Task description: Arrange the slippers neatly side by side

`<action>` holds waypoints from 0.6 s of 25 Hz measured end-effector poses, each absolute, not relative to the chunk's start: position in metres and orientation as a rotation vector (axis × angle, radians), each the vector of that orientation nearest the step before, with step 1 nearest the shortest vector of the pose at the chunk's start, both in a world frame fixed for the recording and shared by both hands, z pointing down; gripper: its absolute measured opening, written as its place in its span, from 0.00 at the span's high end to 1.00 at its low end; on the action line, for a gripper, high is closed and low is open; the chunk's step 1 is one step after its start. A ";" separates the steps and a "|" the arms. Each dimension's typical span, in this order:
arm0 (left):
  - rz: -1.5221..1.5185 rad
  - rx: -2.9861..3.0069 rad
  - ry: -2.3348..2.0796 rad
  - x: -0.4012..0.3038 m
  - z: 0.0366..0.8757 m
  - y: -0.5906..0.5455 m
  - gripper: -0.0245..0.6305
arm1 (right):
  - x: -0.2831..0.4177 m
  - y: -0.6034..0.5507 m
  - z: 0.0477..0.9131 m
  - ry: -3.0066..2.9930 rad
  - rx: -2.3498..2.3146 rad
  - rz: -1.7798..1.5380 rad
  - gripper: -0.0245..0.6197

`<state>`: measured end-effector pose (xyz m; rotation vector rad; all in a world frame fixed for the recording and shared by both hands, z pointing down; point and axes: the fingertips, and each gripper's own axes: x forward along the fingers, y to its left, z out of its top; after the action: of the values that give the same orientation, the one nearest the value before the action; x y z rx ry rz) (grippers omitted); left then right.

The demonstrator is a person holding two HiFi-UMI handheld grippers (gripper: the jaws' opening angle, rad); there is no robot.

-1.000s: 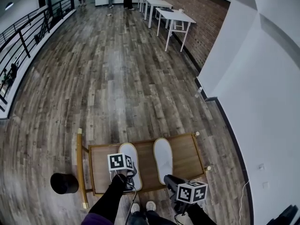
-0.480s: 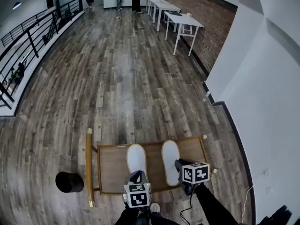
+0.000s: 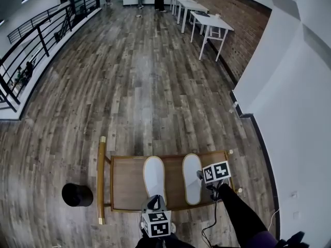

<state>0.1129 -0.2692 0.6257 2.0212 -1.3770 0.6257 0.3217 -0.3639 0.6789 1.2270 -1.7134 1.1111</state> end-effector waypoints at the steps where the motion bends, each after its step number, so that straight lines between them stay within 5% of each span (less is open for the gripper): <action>1: 0.620 2.024 -1.383 0.113 0.624 -0.271 0.95 | 0.325 -0.364 0.682 -1.695 1.221 1.102 0.83; 15: 0.611 1.932 -1.461 0.085 0.632 -0.275 0.95 | 0.296 -0.364 0.684 -1.764 1.153 1.291 0.94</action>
<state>0.0846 -0.2755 0.6315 1.9323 -1.4609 0.6108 0.2962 -0.3644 0.6844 1.1533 -1.7642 1.2906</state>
